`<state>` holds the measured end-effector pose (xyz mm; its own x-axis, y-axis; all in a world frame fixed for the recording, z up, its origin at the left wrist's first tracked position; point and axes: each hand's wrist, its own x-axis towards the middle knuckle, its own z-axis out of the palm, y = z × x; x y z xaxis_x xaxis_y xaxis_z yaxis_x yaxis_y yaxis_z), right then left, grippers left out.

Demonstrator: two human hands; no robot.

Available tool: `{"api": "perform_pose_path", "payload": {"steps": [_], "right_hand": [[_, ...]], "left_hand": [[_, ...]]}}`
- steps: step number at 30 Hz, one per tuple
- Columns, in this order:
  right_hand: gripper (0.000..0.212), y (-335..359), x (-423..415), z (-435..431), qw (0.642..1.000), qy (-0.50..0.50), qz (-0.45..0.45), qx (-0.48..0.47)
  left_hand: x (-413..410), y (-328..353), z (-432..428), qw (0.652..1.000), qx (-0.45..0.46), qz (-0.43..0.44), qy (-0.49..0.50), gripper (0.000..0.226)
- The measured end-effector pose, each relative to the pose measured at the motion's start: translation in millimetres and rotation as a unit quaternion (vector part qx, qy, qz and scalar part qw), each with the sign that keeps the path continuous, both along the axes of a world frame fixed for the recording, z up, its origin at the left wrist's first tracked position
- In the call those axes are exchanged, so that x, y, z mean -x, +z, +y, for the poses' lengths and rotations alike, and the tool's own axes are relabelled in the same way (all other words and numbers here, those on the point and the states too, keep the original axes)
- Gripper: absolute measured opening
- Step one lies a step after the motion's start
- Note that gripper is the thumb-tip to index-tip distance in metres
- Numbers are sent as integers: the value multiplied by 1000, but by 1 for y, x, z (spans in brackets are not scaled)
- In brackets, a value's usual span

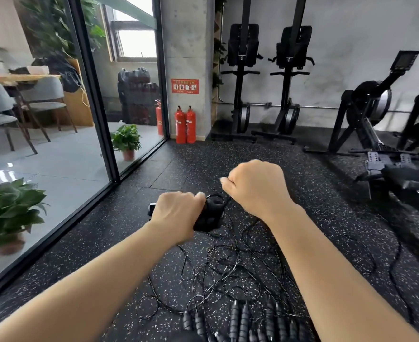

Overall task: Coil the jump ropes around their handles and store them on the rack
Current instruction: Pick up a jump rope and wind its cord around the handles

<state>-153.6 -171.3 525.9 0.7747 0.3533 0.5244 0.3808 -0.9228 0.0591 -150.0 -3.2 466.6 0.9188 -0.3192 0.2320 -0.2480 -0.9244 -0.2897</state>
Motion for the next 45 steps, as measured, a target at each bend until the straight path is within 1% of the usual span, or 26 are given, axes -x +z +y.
{"api": "perform_pose_path", "payload": {"steps": [2, 4, 6, 8, 9, 10, 12, 13, 14, 16, 17, 19, 21, 22, 23, 25, 26, 28, 30, 34, 36, 39, 41, 43, 45], "right_hand": [[53, 4, -6, 4, 1000, 19, 3, 8], [54, 3, -14, 2, 999, 32, 26, -5], [56, -2, -24, -3, 994, 44, 80, -51], [58, -12, -34, -9, 979, 54, 153, -126], [60, -17, -38, -11, 963, 63, 193, -176], [60, -23, -41, -13, 940, 80, 233, -237], [58, -38, -45, -15, 872, 118, 304, -365], [55, -46, -45, -16, 836, 132, 330, -417], [51, -55, -45, -16, 805, 145, 347, -459], [44, -72, -45, -14, 756, 163, 354, -526], [43, -82, -48, -13, 738, 162, 348, -554], [40, -101, -52, -13, 721, 136, 329, -595], [44, -119, -57, -13, 701, 111, 316, -629], [46, -127, -60, -14, 701, 97, 307, -636], [47, -135, -63, -16, 710, 75, 296, -634], [62, -147, -68, -20, 746, 34, 272, -607], [66, -152, -70, -23, 768, 21, 261, -584], [62, -162, -75, -29, 815, -4, 245, -525], [56, -171, -79, -33, 847, -37, 242, -472], [52, -186, -81, -40, 867, -92, 290, -395], [53, -195, -78, -43, 870, -110, 318, -360], [53, -207, -70, -47, 878, -127, 341, -313], [52, -208, -66, -46, 894, -135, 341, -258], [52, -201, -63, -41, 915, -140, 318, -207], [53, -189, -57, -35, 936, -130, 281, -170]], "left_hand": [[5, 3, -3, 997, -45, -7, -66, 43], [9, 7, -3, 988, -73, -22, -134, 42], [13, 9, 1, 979, -60, -34, -193, 42], [13, 10, 6, 969, -19, -41, -242, 37], [13, 10, 9, 965, 0, -39, -261, 35], [12, 11, 10, 961, 25, -39, -273, 32], [13, 17, 10, 960, 82, -29, -266, 27], [13, 19, 8, 962, 109, -20, -251, 31], [13, 18, 6, 962, 139, -10, -235, 36], [13, 12, -2, 962, 194, 15, -190, 37], [12, 8, -6, 963, 217, 32, -159, 37], [7, -5, -14, 959, 259, 64, -98, 37], [-2, -19, -21, 948, 301, 87, -52, 37], [-8, -26, -24, 943, 317, 97, -33, 38], [-14, -33, -27, 938, 329, 107, -16, 39], [-26, -45, -32, 925, 357, 127, 15, 39], [-33, -51, -33, 918, 370, 137, 29, 39], [-44, -64, -36, 905, 393, 155, 53, 40], [-55, -77, -39, 884, 427, 172, 80, 40], [-68, -103, -44, 835, 495, 210, 119, 45], [-70, -116, -43, 823, 506, 219, 137, 46], [-74, -136, -36, 819, 499, 232, 161, 46], [-78, -142, -31, 824, 485, 235, 176, 46], [-84, -144, -26, 836, 461, 233, 187, 47], [-88, -144, -23, 855, 424, 222, 198, 46]]}}
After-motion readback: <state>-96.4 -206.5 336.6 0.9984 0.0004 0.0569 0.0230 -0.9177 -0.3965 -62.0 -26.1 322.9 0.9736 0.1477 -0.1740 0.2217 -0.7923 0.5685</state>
